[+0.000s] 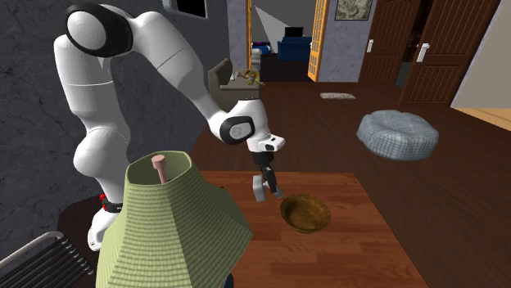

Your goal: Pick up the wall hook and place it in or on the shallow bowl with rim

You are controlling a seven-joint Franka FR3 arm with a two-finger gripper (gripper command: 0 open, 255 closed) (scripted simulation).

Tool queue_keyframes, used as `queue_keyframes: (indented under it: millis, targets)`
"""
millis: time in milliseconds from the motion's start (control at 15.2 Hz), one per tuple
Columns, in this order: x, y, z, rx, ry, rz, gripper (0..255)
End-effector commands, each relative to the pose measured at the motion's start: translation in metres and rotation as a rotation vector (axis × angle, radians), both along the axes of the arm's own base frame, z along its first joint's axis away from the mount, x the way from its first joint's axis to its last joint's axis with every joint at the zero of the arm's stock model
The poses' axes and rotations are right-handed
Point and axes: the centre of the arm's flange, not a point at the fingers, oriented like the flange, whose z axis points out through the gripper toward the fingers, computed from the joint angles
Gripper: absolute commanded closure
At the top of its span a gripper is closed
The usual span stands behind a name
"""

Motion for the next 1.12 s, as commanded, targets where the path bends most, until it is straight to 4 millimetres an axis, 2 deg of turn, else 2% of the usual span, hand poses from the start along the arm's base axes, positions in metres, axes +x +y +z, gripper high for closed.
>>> queue_keyframes:
  millis: [0, 396, 462, 1056]
  targets:
    - [0.0002, -0.0011, -0.0032, 0.0, -0.001, 0.0, 0]
    - [0.0002, -0.001, -0.0032, 0.0, -0.001, 0.0, 0]
    - [0.0002, -0.001, -0.0032, 0.0, -0.001, 0.0, 255]
    - [0.0003, -0.0011, -0.0032, 0.0, -0.001, 0.0, 255]
